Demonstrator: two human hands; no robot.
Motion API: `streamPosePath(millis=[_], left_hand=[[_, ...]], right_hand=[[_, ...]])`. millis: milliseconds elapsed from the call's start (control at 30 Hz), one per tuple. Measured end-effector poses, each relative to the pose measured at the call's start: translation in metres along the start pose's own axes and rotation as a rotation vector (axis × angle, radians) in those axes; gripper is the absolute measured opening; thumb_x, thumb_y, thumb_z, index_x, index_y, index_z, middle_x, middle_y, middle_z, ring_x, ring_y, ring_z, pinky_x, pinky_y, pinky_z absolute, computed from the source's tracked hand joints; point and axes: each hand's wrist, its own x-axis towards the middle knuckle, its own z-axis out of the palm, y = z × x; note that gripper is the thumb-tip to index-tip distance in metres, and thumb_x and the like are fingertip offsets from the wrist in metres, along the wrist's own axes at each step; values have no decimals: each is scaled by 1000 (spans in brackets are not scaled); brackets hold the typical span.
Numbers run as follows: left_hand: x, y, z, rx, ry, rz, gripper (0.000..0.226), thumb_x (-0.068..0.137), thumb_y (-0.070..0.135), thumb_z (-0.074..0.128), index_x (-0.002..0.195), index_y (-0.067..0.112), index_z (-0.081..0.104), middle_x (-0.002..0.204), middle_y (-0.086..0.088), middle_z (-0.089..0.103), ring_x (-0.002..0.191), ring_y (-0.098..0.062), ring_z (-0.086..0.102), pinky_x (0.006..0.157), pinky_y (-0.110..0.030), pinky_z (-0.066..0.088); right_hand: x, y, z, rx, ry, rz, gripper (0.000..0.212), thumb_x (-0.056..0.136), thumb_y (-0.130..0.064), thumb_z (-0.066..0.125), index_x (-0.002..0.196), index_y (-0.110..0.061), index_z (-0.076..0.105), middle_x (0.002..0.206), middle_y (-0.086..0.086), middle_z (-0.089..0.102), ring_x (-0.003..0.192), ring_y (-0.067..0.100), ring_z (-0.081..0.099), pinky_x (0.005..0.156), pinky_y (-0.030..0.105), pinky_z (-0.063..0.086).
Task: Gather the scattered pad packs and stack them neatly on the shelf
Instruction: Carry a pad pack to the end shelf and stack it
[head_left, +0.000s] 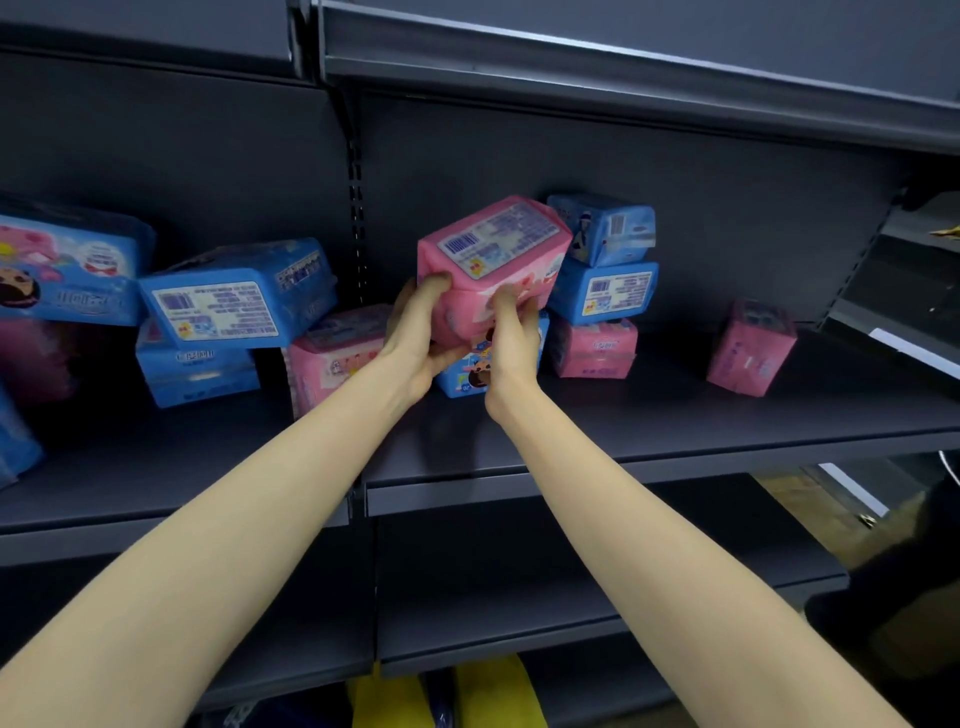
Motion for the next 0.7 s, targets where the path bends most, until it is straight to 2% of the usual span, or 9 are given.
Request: streamPosePath(millis=[100, 200, 300, 400, 467, 533, 567, 600, 700], left_hand=[[-3, -3, 5, -108, -12, 51, 38, 88, 18, 57, 125, 22, 50, 106, 1, 64, 89, -13, 64, 61, -28, 55], [-14, -10, 12, -139, -17, 89, 43, 86, 10, 61, 123, 21, 44, 102, 2, 63, 87, -14, 65, 66, -32, 55], [-23, -17, 8, 36, -110, 74, 45, 85, 13, 64, 118, 21, 34, 107, -1, 58, 92, -17, 62, 74, -35, 54], [-25, -13, -5, 399, -188, 5, 41, 80, 39, 65, 109, 25, 40, 114, -1, 56, 103, -15, 57, 89, -33, 47], [-24, -3, -13, 438, -135, 51, 8, 92, 28, 55, 92, 23, 50, 95, 4, 57, 85, -4, 58, 74, -18, 44], [-19, 6, -21, 468, -48, 212, 10, 93, 14, 52, 86, 21, 54, 87, 7, 55, 83, -4, 55, 65, -13, 41], [-16, 11, -27, 490, -15, 278, 7, 92, 12, 53, 94, 17, 57, 93, 5, 57, 91, -7, 53, 69, -14, 40], [-15, 17, -31, 495, 7, 317, 18, 90, 12, 55, 108, 13, 57, 102, 3, 56, 99, -9, 51, 75, -16, 41], [-8, 32, -49, 501, 14, 304, 64, 80, 25, 67, 136, 10, 39, 129, -3, 50, 117, -17, 50, 99, -31, 42]], right_hand=[[-6, -8, 5, 47, -47, 98, 67, 81, -59, 53, 139, -31, 37, 133, 4, 46, 119, 23, 50, 102, 52, 40], [-7, -15, 6, 169, -59, 124, 56, 85, -46, 60, 136, -30, 42, 126, 4, 56, 110, 24, 58, 96, 48, 46], [-2, -24, -3, 261, -20, 199, 43, 86, -37, 61, 125, -22, 54, 109, 7, 65, 93, 25, 64, 84, 43, 53], [5, -27, -18, 302, 1, 327, 47, 81, -46, 59, 118, -17, 56, 109, 11, 64, 98, 31, 61, 83, 46, 51], [9, -27, -27, 347, 14, 382, 51, 80, -52, 55, 117, -17, 56, 114, 12, 61, 103, 33, 57, 86, 47, 49], [12, -24, -33, 401, -32, 434, 56, 79, -58, 49, 115, -17, 61, 118, 11, 62, 107, 34, 55, 93, 50, 45], [10, -23, -35, 428, -61, 462, 56, 79, -59, 46, 111, -17, 64, 117, 11, 63, 108, 33, 56, 94, 49, 44], [8, -20, -36, 439, -80, 490, 55, 79, -60, 43, 106, -17, 65, 115, 11, 64, 108, 32, 57, 93, 46, 44], [2, -14, -36, 377, -132, 577, 56, 81, -60, 37, 103, -18, 67, 110, 11, 67, 104, 30, 60, 88, 41, 47]])
